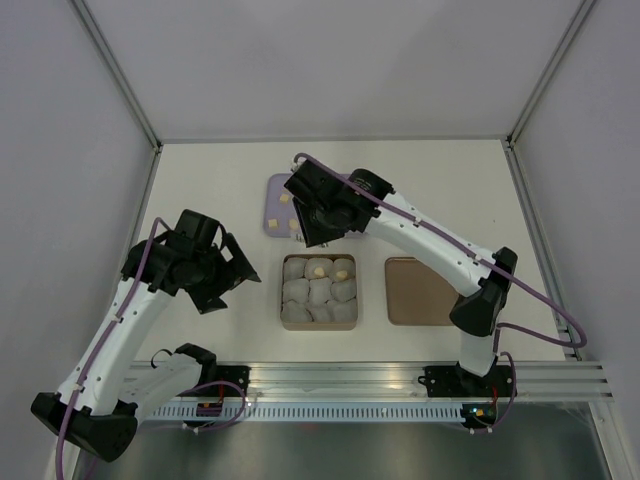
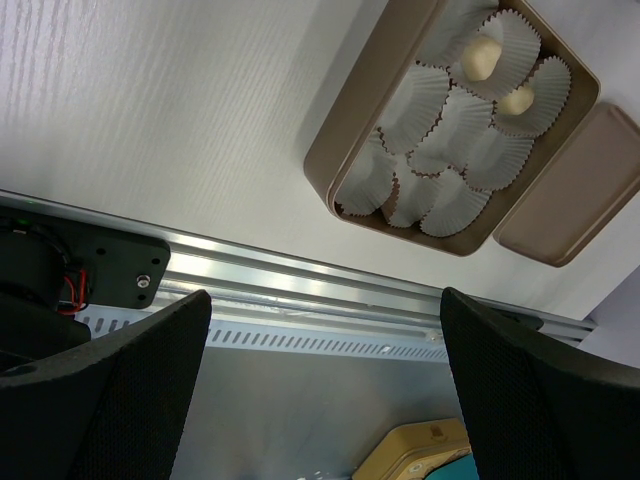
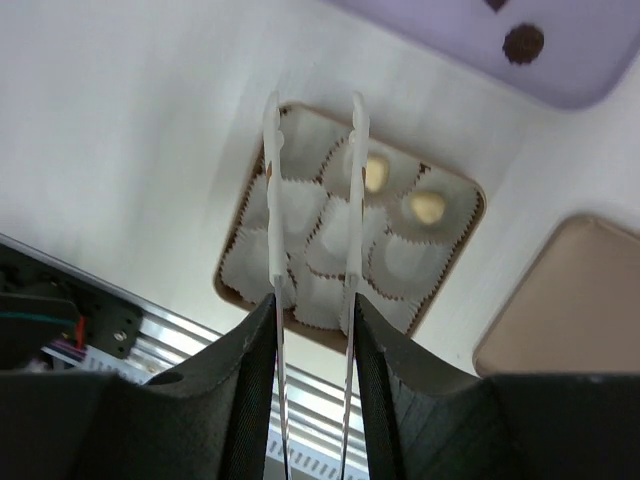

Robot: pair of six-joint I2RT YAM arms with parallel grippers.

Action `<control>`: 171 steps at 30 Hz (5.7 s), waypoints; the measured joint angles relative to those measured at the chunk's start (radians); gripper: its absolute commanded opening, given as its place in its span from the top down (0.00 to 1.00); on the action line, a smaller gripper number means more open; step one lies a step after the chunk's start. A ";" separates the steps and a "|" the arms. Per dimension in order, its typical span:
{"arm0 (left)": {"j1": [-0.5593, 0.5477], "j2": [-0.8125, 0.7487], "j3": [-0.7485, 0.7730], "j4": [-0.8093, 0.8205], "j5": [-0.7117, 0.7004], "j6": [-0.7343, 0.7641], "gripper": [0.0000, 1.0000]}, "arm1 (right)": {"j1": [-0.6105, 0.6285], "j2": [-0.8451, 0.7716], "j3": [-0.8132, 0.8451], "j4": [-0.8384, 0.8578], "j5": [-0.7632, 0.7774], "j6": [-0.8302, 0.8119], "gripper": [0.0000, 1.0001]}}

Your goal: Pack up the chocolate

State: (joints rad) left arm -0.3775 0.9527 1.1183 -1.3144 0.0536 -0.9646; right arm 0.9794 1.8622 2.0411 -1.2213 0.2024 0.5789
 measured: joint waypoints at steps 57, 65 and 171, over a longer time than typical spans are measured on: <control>0.000 -0.069 -0.111 0.026 -0.026 -0.034 0.00 | -0.168 0.501 0.240 0.235 -0.048 -0.188 0.59; 0.000 -0.065 -0.111 0.036 -0.026 -0.034 0.00 | -0.168 0.501 0.239 0.234 -0.047 -0.194 0.63; 0.000 -0.109 -0.111 0.029 -0.018 -0.038 0.00 | 0.094 0.058 -0.221 0.200 0.007 -0.018 0.90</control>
State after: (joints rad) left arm -0.3775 0.8433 1.0073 -1.2854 0.0357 -1.0023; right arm 1.0733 1.9198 1.8202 -1.0214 0.2092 0.5610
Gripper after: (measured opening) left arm 0.993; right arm 0.338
